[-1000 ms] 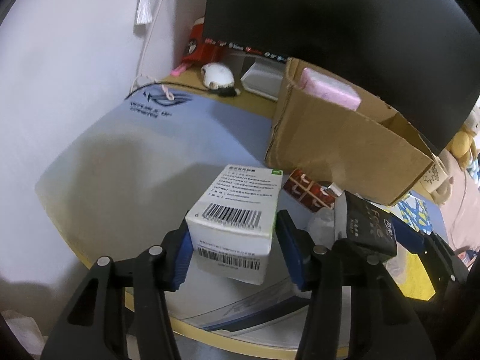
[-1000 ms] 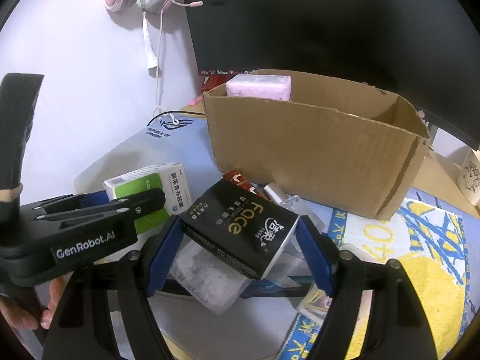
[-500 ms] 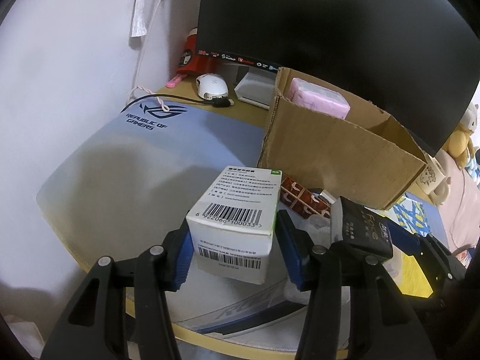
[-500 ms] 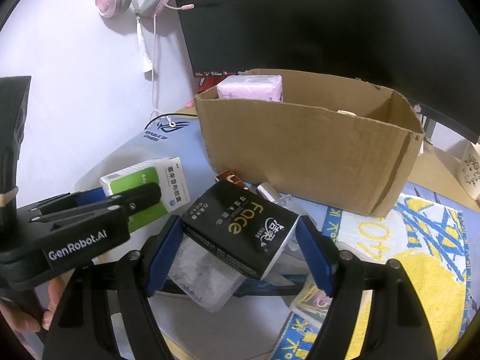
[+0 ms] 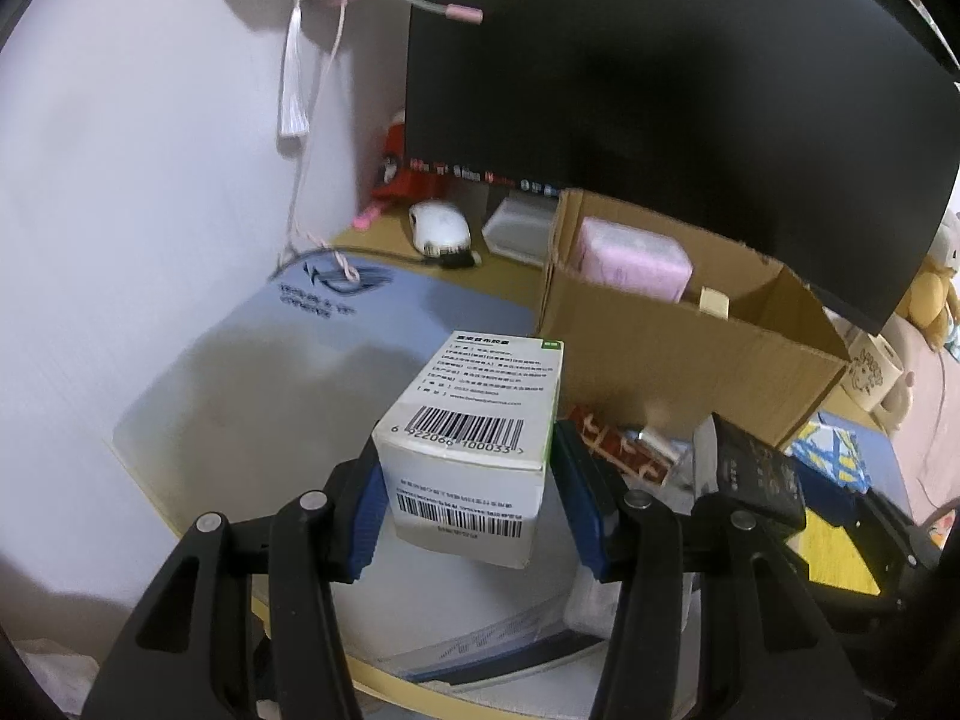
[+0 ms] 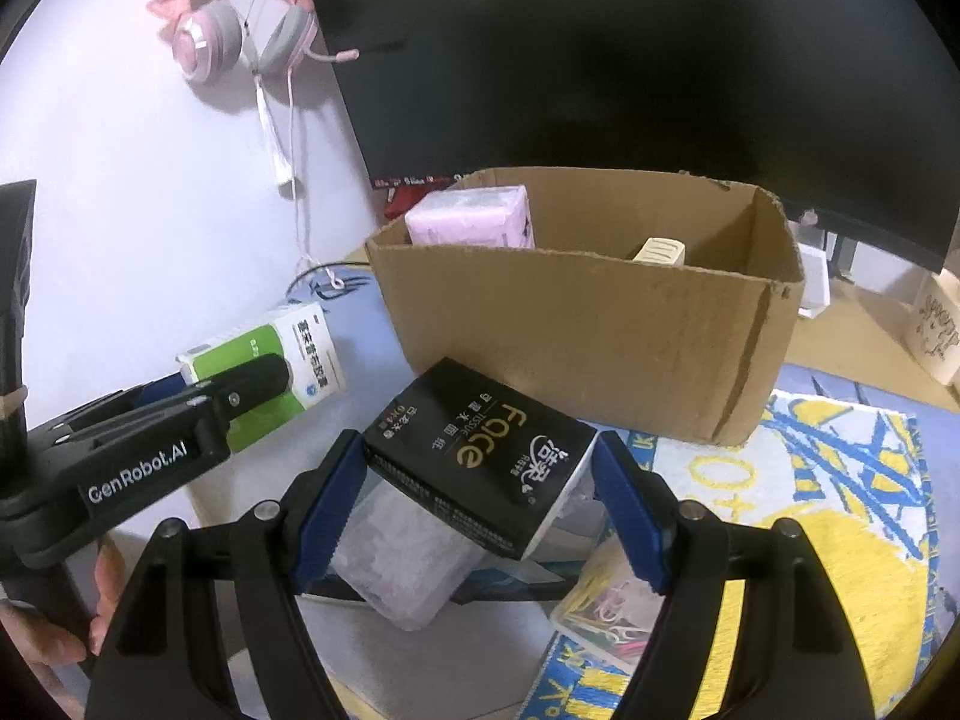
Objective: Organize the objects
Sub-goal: 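Lift the medicine box and black 'face' box toward the cardboard box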
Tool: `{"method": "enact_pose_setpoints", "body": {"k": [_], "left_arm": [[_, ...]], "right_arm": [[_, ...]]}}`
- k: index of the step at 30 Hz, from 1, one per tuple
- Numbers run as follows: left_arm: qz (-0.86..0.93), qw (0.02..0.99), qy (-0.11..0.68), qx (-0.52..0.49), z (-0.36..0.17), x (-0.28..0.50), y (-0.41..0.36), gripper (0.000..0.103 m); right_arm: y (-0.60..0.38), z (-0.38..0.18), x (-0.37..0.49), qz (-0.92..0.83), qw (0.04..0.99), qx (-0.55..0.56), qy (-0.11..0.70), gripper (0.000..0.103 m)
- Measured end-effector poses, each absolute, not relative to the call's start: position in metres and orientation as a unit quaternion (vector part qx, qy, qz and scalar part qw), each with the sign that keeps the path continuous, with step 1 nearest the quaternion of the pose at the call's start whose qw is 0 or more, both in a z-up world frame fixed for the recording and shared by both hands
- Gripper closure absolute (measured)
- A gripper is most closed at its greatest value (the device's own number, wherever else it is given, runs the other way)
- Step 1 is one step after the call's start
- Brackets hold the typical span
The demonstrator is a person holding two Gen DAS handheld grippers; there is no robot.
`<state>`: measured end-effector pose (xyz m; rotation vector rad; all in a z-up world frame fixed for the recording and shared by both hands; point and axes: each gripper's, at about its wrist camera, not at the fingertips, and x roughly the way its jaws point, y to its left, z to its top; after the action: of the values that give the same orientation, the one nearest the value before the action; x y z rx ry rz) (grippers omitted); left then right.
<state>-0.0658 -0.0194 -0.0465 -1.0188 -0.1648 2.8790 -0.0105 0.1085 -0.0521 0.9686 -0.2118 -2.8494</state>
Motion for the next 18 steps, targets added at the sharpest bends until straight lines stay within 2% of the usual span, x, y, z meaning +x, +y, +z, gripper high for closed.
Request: {"method": "enact_pose_setpoints", "body": {"k": [18], "left_arm": [[0.957, 0.043, -0.052, -0.281, 0.004, -0.059, -0.020, 0.052]], "right_arm": [[0.125, -0.014, -0.002, -0.957, 0.049, 0.280, -0.062, 0.021]]}}
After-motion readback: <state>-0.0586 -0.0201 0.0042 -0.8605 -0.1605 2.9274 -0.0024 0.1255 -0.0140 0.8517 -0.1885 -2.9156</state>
